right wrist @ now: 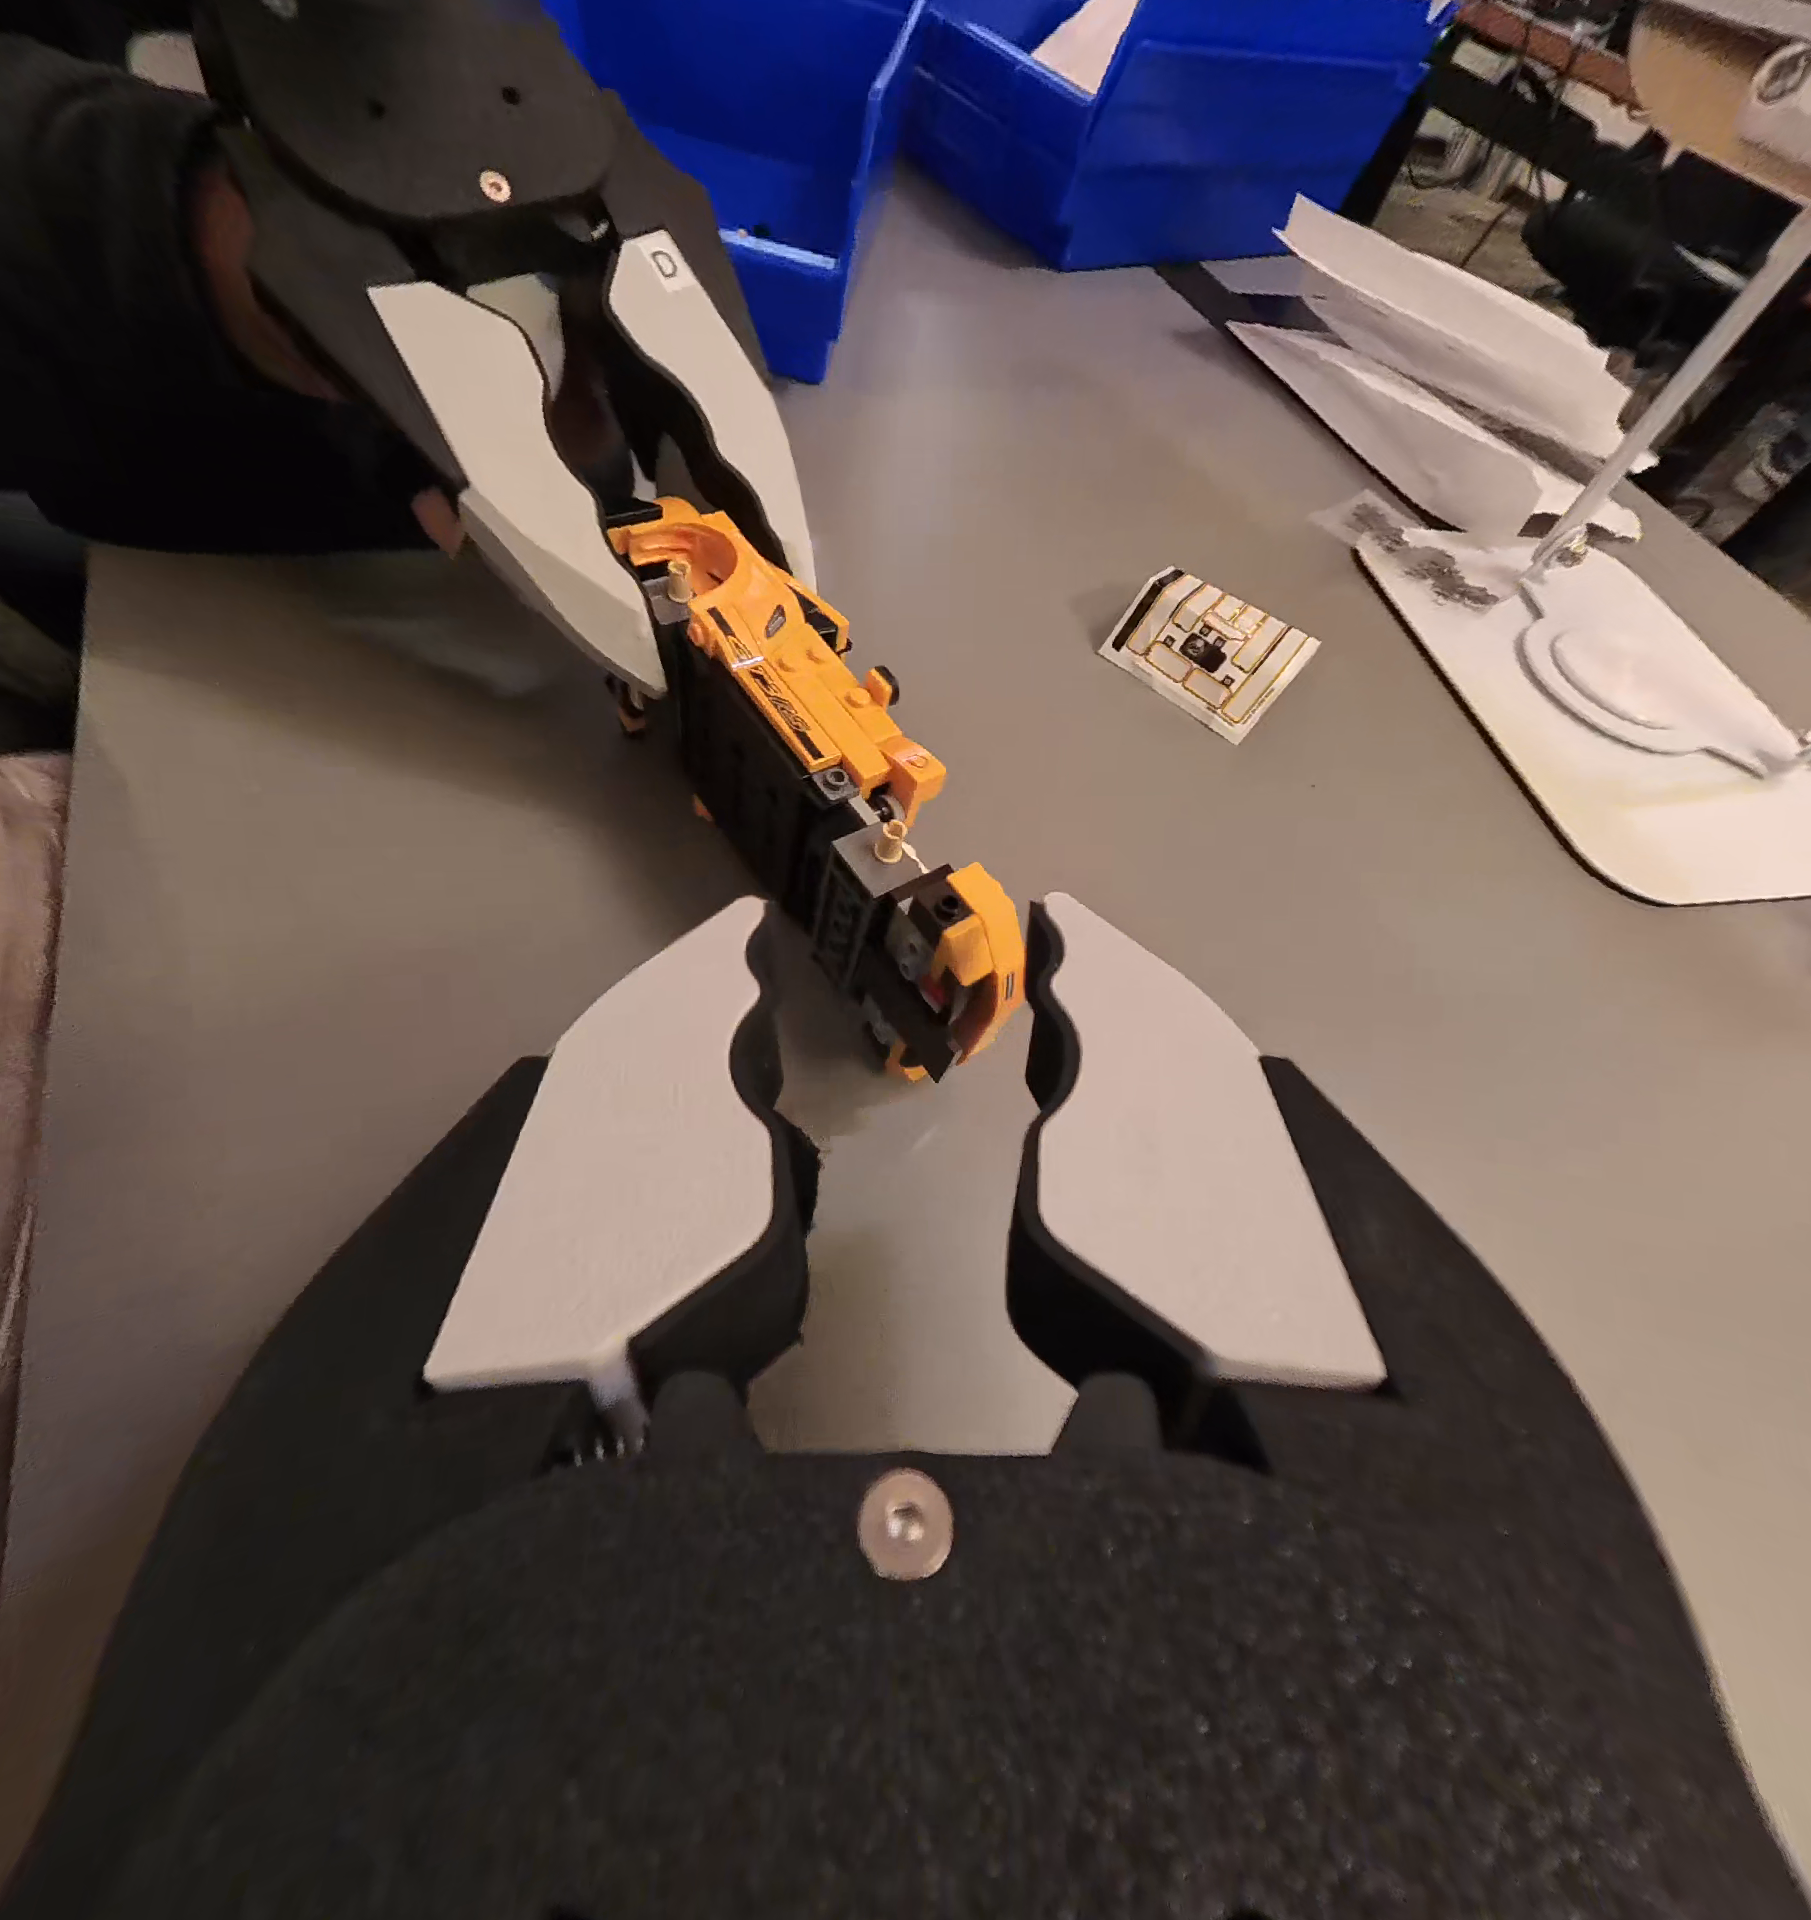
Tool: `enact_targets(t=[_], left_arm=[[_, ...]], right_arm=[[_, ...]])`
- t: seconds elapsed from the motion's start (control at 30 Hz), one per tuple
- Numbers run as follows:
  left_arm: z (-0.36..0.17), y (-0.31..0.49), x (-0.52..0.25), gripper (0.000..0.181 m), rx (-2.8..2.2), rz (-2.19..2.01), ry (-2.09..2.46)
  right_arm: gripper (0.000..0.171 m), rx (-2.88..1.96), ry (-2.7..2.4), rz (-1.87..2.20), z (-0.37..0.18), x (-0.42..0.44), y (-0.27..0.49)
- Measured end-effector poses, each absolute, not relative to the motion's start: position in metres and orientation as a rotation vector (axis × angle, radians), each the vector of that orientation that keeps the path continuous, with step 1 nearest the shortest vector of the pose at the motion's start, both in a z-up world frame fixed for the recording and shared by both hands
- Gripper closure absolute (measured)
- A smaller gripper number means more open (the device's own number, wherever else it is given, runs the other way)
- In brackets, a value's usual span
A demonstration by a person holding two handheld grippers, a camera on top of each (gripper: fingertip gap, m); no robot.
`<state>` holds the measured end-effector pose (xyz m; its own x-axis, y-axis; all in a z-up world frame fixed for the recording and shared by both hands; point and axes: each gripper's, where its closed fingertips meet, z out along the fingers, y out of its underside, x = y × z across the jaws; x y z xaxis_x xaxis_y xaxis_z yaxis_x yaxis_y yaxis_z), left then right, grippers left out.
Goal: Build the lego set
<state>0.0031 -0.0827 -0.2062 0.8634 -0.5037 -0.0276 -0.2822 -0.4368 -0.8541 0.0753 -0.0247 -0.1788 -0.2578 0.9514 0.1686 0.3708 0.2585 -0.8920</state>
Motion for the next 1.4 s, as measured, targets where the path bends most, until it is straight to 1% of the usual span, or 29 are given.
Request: enact_targets(t=[0.03, 0.17, 0.23, 0.27, 0.4, 0.43, 0.57, 0.77, 0.87, 1.0, 1.13, 1.23, 1.4], left_arm=[[-0.206, -0.083, 0.003, 0.140, -2.047, -0.286, 0.576], [-0.196, -0.086, 0.007, 0.130, -1.989, -0.363, 0.580], [-0.196, -0.088, 0.007, 0.123, -1.988, -0.408, 0.573], [-0.196, -0.089, 0.007, 0.122, -1.989, -0.415, 0.578], [-0.207, -0.088, 0.008, 0.132, -2.041, -0.331, 0.632], [-0.208, -0.088, 0.008, 0.137, -2.038, -0.301, 0.650], [-0.207, -0.089, 0.009, 0.139, -2.029, -0.265, 0.679], [-0.206, -0.086, 0.007, 0.139, -2.018, -0.243, 0.673], [-0.196, -0.084, 0.005, 0.141, -1.958, -0.238, 0.646], [-0.188, -0.082, 0.000, 0.142, -1.929, -0.270, 0.584], [-0.184, -0.082, -0.002, 0.142, -1.897, -0.218, 0.598], [-0.174, -0.081, -0.006, 0.143, -1.855, -0.220, 0.562], [-0.167, -0.082, -0.010, 0.144, -1.822, -0.244, 0.524]], right_arm=[[0.126, -1.234, -1.770, 0.977, -0.180, 0.075, -0.023], [0.118, -1.273, -1.806, 0.946, -0.193, 0.076, -0.017], [0.118, -1.267, -1.820, 0.939, -0.194, 0.076, -0.018], [0.118, -1.266, -1.833, 0.931, -0.196, 0.075, -0.019], [0.119, -1.258, -1.873, 0.862, -0.204, 0.074, -0.021], [0.120, -1.257, -1.879, 0.845, -0.206, 0.073, -0.021], [0.125, -1.241, -1.893, 0.825, -0.208, 0.072, -0.023], [0.125, -1.238, -1.879, 0.818, -0.206, 0.071, -0.022], [0.125, -1.239, -1.840, 0.829, -0.202, 0.069, -0.020], [0.123, -1.258, -1.837, 0.835, -0.203, 0.068, -0.019], [0.119, -1.259, -1.879, 0.794, -0.210, 0.065, -0.021], [0.120, -1.288, -1.896, 0.773, -0.214, 0.061, -0.020], [0.108, -1.279, -1.933, 0.731, -0.219, 0.054, -0.011]])
